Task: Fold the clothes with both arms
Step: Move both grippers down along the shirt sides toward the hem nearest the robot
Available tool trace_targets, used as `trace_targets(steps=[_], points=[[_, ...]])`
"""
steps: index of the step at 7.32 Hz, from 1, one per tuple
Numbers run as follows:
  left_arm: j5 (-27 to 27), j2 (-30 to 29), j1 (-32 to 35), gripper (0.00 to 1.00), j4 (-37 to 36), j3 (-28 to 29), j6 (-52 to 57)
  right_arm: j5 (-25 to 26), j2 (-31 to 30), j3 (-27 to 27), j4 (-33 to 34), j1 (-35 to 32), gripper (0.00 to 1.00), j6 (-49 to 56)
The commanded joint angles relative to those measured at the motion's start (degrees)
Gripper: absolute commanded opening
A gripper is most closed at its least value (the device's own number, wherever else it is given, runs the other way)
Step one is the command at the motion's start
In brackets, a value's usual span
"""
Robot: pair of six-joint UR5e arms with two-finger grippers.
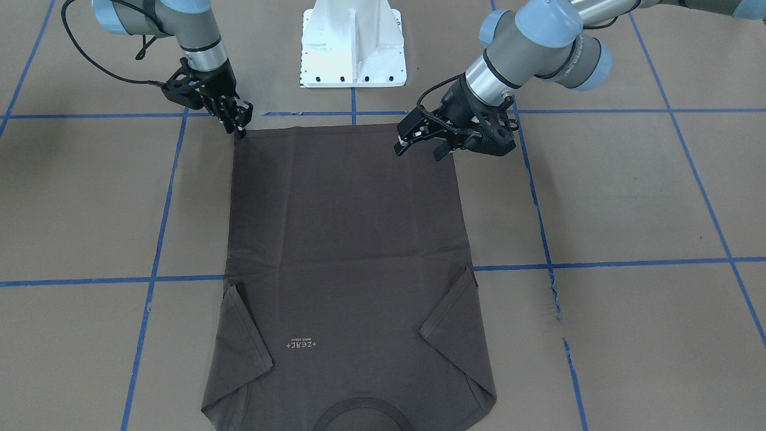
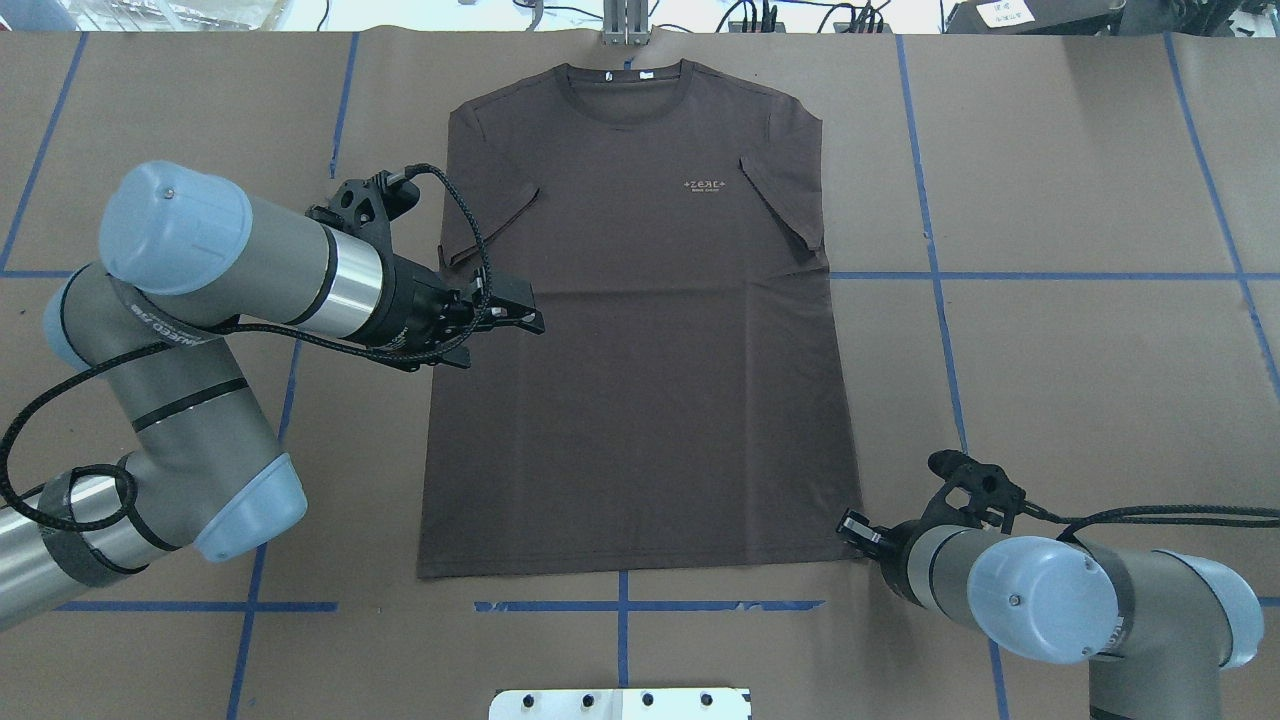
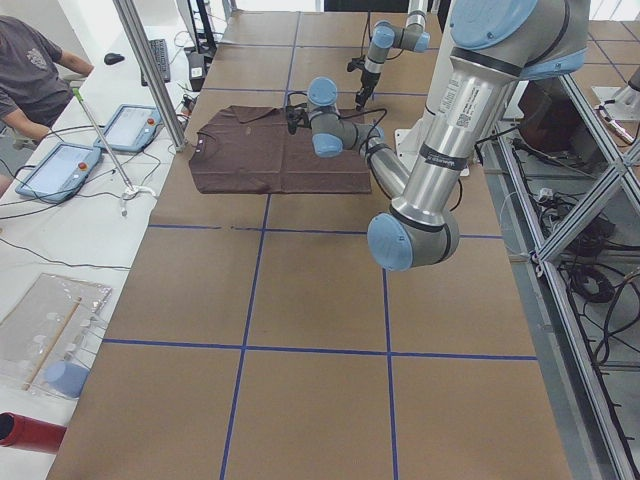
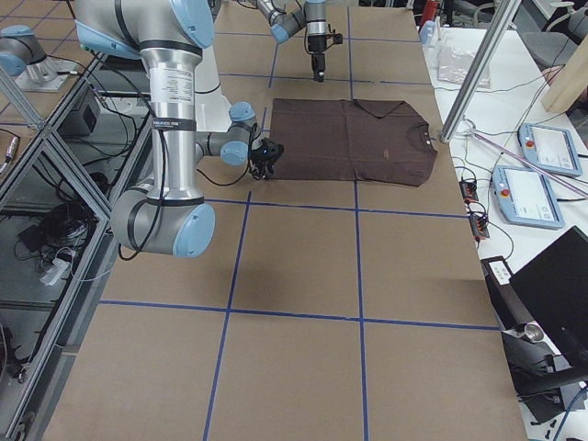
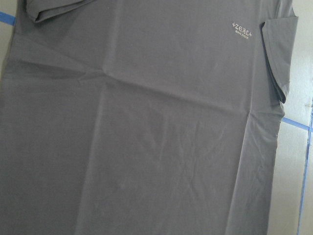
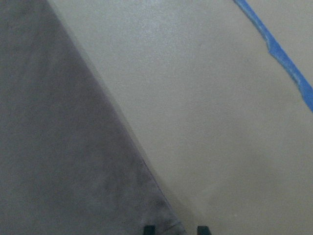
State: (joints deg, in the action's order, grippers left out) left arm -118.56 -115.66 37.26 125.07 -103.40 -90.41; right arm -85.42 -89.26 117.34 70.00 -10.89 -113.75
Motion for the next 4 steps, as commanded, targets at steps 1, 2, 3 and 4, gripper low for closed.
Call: trace_targets(steps=[1, 2, 3, 4], points=[[0.0, 0.0, 0.0, 1.00, 0.0, -0.1, 0.1, 0.1, 0.0, 0.2, 0.0, 0.1, 0.08, -0.2], [0.1, 0.0, 0.1, 1.00, 0.0, -0.1, 0.1, 0.1, -0.1, 0.2, 0.0, 0.1, 0.00, -0.1], [0.5, 0.2, 0.3, 1.00, 0.0, -0.5, 0.1, -0.1, -0.2, 0.2, 0.0, 0.1, 0.00, -0.1], [0.9, 0.7, 0.4, 1.00, -1.0, -1.4, 0.0, -0.4, -0.2, 1.0, 0.0, 0.1, 0.00, 0.0]])
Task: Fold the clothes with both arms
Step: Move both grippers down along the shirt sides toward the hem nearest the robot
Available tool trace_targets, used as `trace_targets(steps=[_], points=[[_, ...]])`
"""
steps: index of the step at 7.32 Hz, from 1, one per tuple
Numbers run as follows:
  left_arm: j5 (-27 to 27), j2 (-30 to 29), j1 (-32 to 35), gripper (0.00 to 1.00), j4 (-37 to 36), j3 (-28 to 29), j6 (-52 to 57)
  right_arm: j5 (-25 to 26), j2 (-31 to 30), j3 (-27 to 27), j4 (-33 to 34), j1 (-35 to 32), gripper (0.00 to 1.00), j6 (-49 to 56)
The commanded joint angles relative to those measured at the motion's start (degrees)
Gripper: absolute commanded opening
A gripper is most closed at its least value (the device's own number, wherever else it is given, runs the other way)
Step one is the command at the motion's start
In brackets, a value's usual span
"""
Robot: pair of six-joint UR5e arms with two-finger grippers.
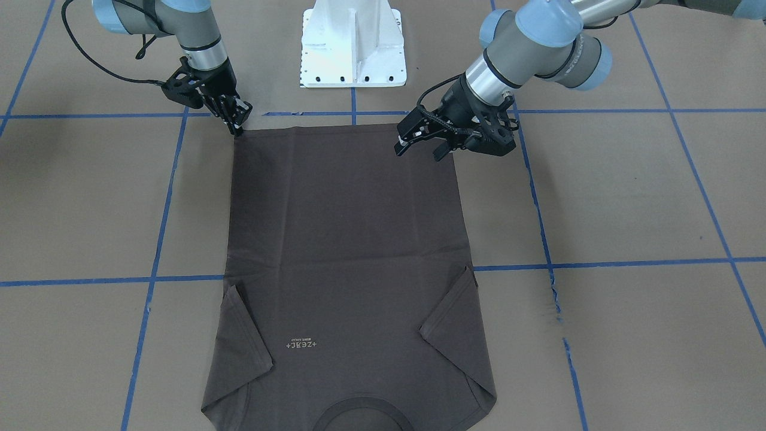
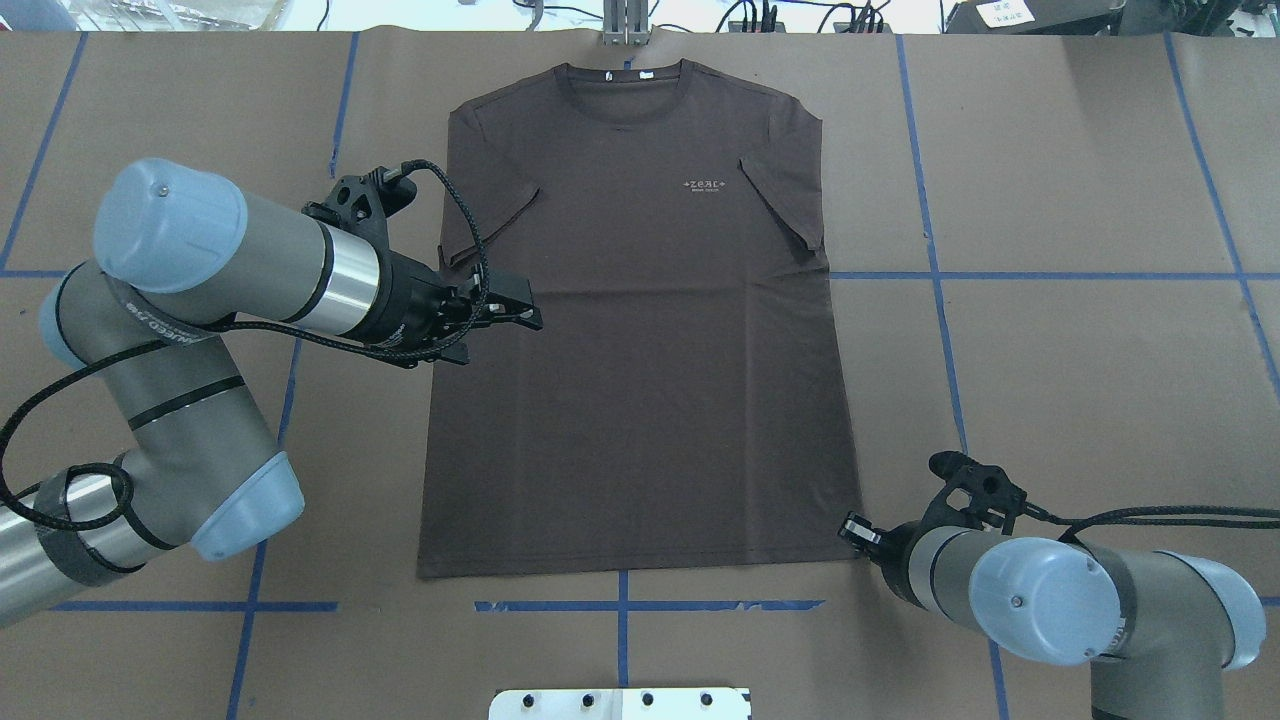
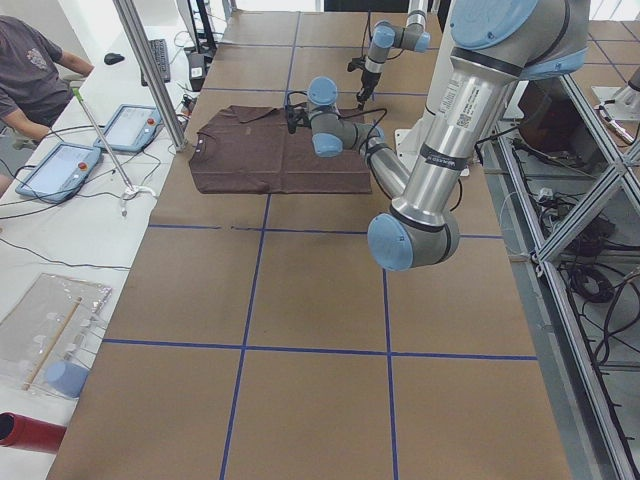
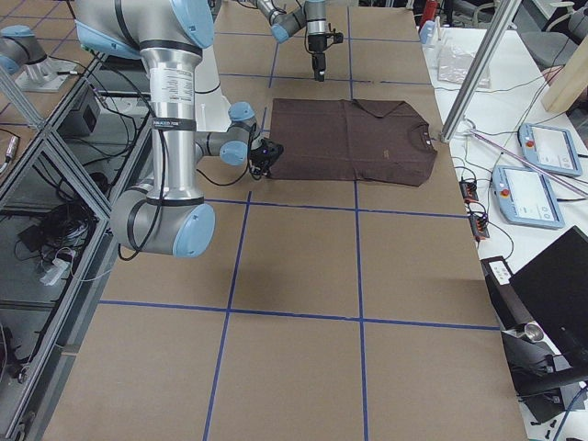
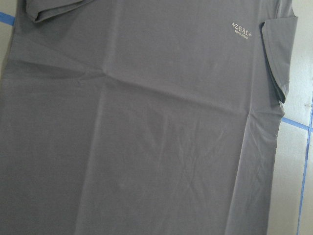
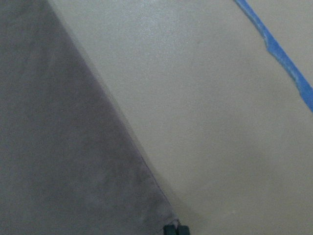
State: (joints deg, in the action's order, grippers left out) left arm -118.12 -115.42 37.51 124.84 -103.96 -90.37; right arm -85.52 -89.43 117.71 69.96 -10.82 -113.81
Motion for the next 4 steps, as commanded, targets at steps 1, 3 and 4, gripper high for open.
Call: trace_targets(steps=[1, 3, 4], points=[[3.9, 2.4, -1.3, 1.00, -5.0, -3.9, -0.1, -1.5, -0.1, 2.3, 0.2, -0.2, 0.00, 0.1], [15.8, 5.3, -11.9, 1.00, -20.5, -12.8, 0.1, -3.3, -0.4, 3.8, 0.5, -0.3, 0.00, 0.1], [16.3, 7.6, -14.0, 1.00, -21.6, -13.6, -0.7, -4.0, -0.7, 4.4, 0.6, -0.3, 0.00, 0.1]])
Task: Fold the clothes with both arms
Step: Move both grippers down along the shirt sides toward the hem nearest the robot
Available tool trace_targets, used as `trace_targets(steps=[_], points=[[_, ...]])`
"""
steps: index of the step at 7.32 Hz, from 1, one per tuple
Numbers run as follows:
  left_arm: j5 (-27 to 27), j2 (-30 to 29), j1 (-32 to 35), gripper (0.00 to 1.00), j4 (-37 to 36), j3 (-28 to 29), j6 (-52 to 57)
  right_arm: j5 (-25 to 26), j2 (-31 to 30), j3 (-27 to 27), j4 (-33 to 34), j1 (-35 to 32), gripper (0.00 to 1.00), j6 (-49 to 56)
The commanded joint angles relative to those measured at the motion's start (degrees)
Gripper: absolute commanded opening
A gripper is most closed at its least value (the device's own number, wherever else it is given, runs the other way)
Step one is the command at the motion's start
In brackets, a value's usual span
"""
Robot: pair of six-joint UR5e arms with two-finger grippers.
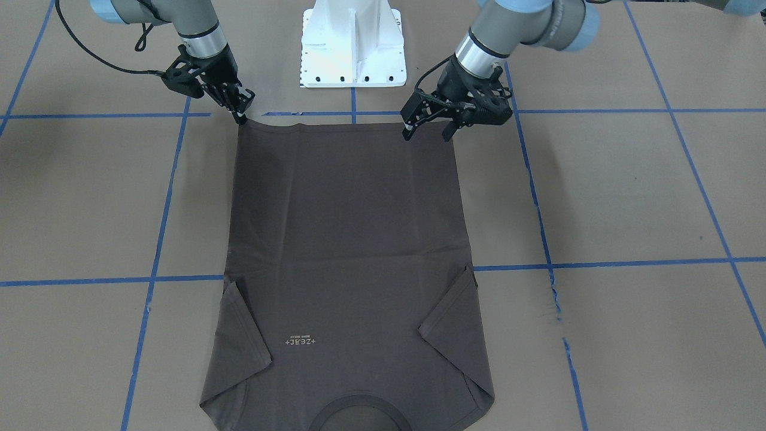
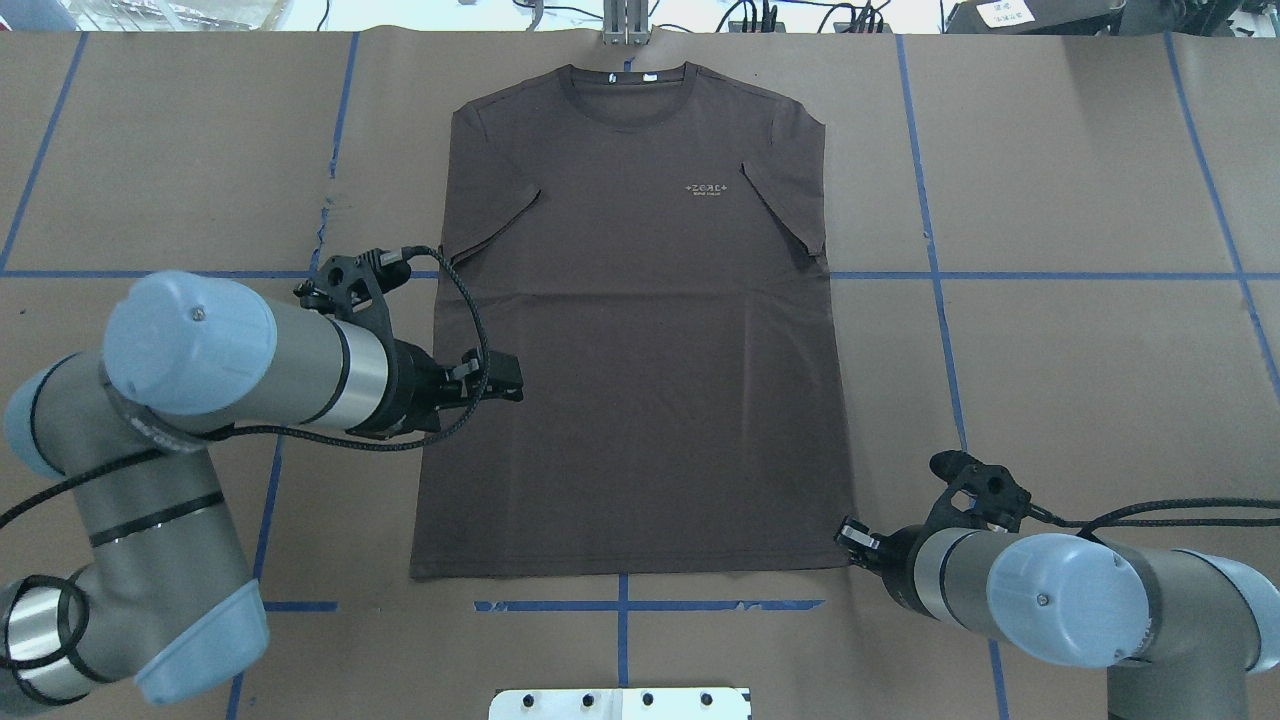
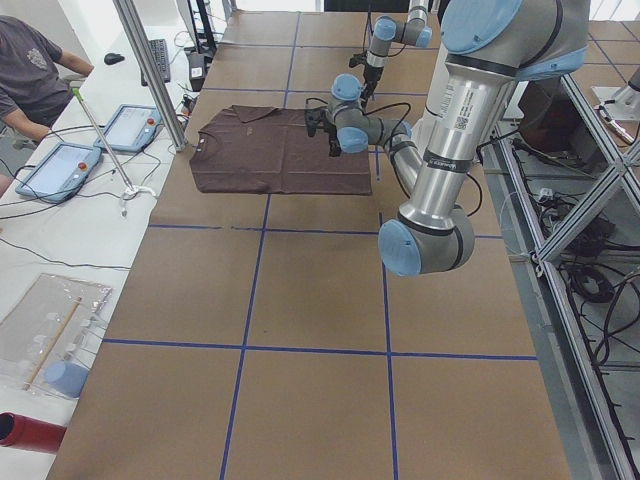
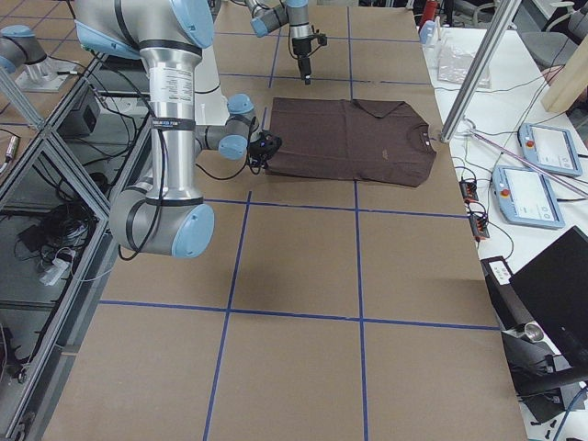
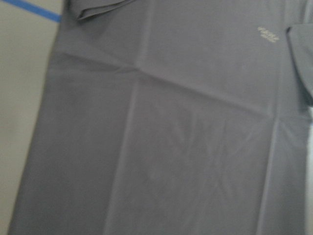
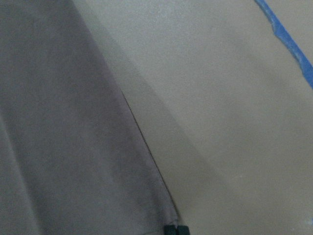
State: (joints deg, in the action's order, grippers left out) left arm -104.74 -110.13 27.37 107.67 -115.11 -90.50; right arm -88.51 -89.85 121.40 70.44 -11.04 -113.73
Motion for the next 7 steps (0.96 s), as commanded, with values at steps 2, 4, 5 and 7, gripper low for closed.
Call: trace_targets(steps=[2, 4, 5, 7], points=[[3.9, 6.1, -8.2, 0.89, -3.8, -1.7, -8.0, -1.4, -0.7, 0.9, 0.2, -0.1, 0.00, 0.0], [9.5, 6.6, -13.2, 0.88, -3.9, 1.1, -9.7, -1.3, -0.8, 0.9, 0.3, -0.1, 0.00, 0.0], [10.2, 6.8, -14.0, 0.87, -3.7, 1.9, -9.6, -1.3, -1.1, 0.9, 0.3, -0.1, 0.00, 0.0], [10.4, 6.9, -14.2, 0.83, -3.7, 2.3, -9.6, -1.3, -1.1, 0.8, 0.3, 0.0, 0.00, 0.0]])
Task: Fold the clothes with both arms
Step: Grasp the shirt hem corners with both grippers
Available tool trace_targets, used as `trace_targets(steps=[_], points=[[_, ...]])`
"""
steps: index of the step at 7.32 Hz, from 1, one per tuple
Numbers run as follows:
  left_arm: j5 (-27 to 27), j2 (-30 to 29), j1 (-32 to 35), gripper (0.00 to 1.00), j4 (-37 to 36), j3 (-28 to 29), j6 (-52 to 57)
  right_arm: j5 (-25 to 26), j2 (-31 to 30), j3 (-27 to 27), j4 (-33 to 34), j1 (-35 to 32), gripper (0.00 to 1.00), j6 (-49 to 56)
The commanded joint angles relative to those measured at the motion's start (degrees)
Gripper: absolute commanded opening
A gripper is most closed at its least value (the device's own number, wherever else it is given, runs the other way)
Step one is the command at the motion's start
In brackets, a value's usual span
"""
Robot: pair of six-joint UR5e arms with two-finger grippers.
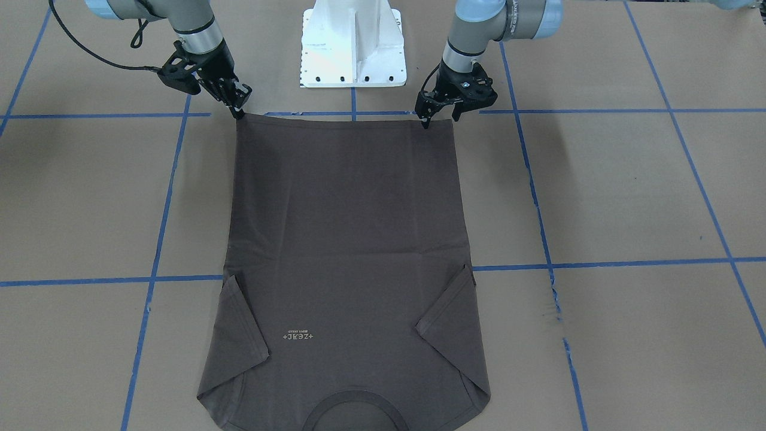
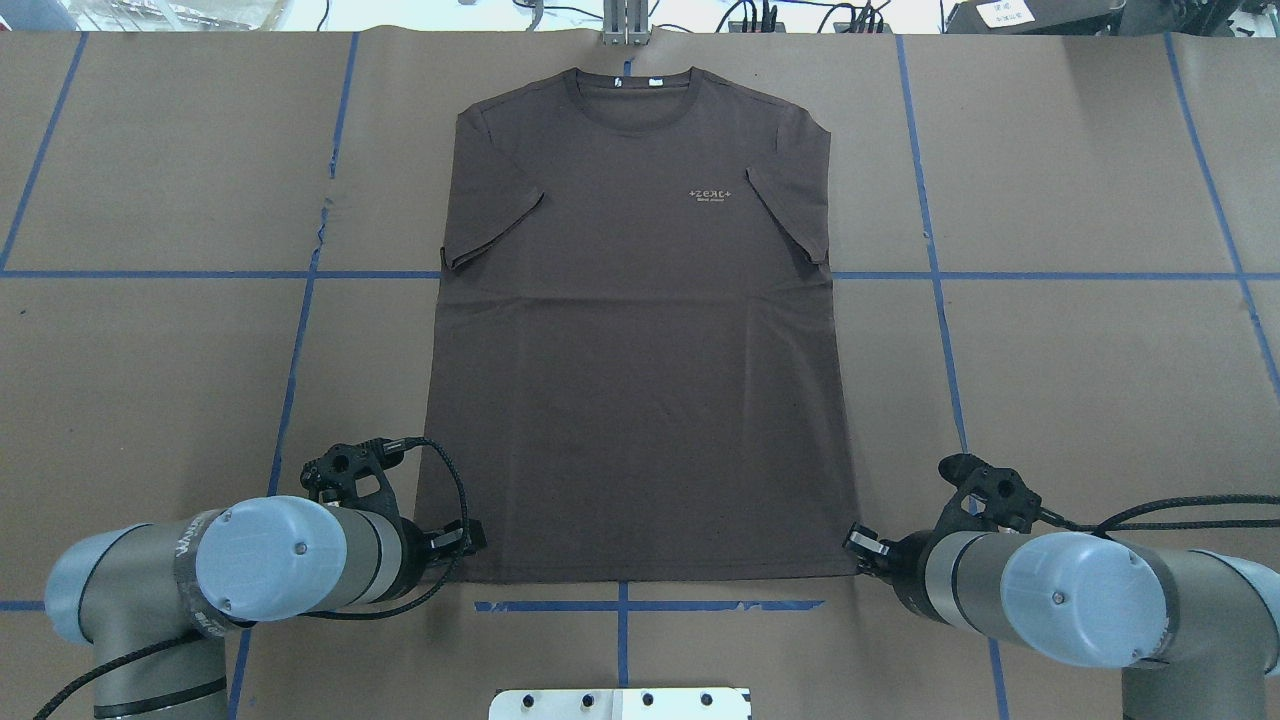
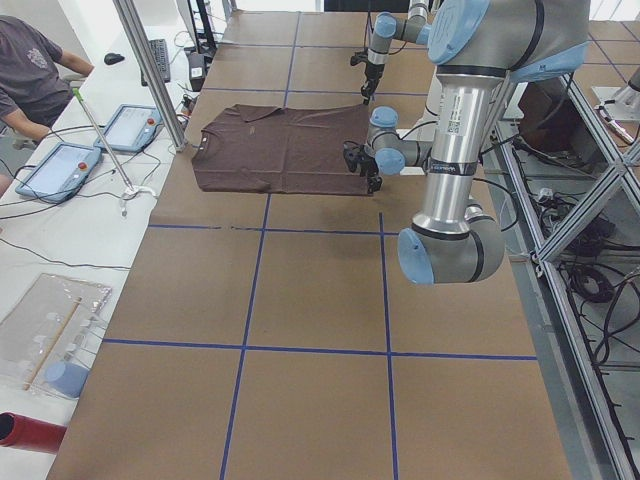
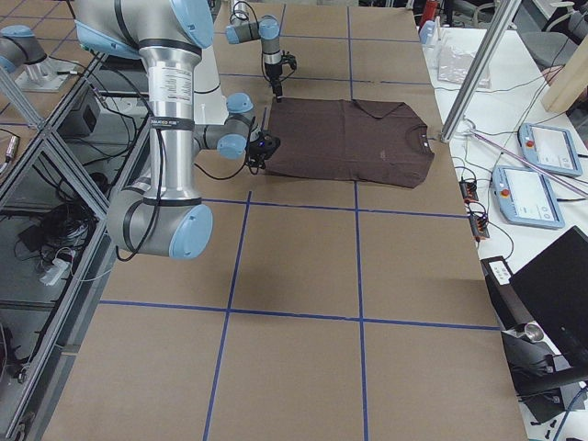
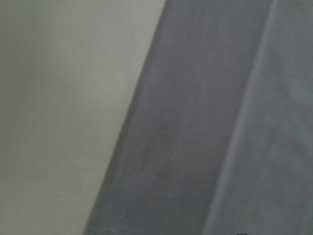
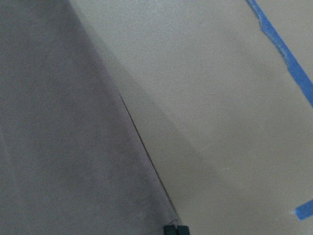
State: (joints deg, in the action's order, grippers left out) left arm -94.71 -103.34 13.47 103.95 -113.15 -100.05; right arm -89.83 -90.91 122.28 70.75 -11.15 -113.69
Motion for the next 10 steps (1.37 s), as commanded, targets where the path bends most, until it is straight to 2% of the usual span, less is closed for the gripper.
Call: trace_targets(steps=[1, 4, 6, 9, 10], points=[[0.2, 0.8, -0.3, 0.82, 0.0, 0.5, 0.0, 0.0, -0.1, 0.0, 0.0, 0.1, 0.00, 0.0], [-0.3, 0.8, -0.4, 0.68, 0.0, 0.2, -0.1, 0.0, 0.0, -0.1, 0.0, 0.1, 0.00, 0.0], [-0.5, 0.7, -0.4, 0.46, 0.0, 0.0, -0.1, 0.0, 0.2, -0.1, 0.0, 0.1, 0.00, 0.0], [-0.6, 0.8, -0.5, 0.00, -0.1, -0.2, -0.2, 0.0, 0.3, 0.0, 0.0, 0.1, 0.00, 0.0], [-0.7, 0.7, -0.5, 0.00, -0.1, -0.4, -0.2, 0.0, 0.4, 0.1, 0.0, 0.1, 0.00, 0.0]])
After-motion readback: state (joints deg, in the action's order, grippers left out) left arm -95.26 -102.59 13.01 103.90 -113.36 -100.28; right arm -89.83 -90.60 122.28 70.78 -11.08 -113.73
